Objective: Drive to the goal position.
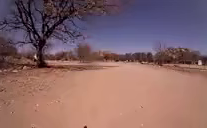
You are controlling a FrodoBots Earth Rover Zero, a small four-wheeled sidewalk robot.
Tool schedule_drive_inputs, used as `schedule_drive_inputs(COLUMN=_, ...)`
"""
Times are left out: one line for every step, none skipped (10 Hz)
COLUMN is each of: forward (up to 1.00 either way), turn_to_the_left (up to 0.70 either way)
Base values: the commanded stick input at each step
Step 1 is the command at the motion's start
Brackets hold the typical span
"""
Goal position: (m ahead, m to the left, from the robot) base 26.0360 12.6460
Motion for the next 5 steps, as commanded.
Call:
schedule_drive_inputs(forward=1.00, turn_to_the_left=0.00)
schedule_drive_inputs(forward=1.00, turn_to_the_left=0.00)
schedule_drive_inputs(forward=1.00, turn_to_the_left=0.00)
schedule_drive_inputs(forward=1.00, turn_to_the_left=0.00)
schedule_drive_inputs(forward=1.00, turn_to_the_left=0.00)
